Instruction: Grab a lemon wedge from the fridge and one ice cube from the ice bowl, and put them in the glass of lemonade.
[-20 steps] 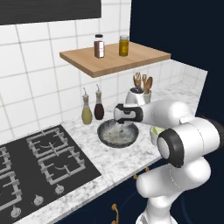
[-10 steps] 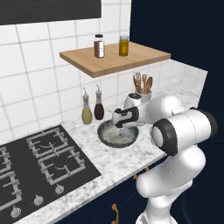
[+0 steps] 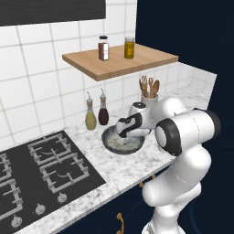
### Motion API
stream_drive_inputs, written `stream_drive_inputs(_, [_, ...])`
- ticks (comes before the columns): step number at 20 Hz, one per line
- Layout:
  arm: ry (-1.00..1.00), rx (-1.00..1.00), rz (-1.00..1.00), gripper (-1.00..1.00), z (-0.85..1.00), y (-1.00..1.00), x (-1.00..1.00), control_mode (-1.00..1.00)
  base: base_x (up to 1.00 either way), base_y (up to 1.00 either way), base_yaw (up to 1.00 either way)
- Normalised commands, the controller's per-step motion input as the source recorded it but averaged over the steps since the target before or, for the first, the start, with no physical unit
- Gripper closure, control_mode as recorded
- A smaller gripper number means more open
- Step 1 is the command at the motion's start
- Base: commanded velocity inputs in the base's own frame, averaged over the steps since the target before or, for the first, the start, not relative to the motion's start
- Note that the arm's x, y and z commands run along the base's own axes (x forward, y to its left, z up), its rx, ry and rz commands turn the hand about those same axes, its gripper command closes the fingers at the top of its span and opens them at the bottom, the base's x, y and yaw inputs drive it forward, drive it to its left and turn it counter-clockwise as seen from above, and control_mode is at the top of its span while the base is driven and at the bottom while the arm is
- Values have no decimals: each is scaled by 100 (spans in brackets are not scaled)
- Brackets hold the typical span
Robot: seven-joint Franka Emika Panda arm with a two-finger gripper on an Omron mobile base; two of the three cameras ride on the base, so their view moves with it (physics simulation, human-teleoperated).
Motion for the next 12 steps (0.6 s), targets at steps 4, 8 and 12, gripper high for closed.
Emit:
stream_drive_inputs(4, [0,0,0,-100,0,15,-3,-100,0,0,0])
stream_drive_inputs(8, [0,0,0,-100,0,18,0,-100,0,0,0])
stream_drive_inputs(12, [1,0,0,-100,-1,3,-11,-100,0,0,0])
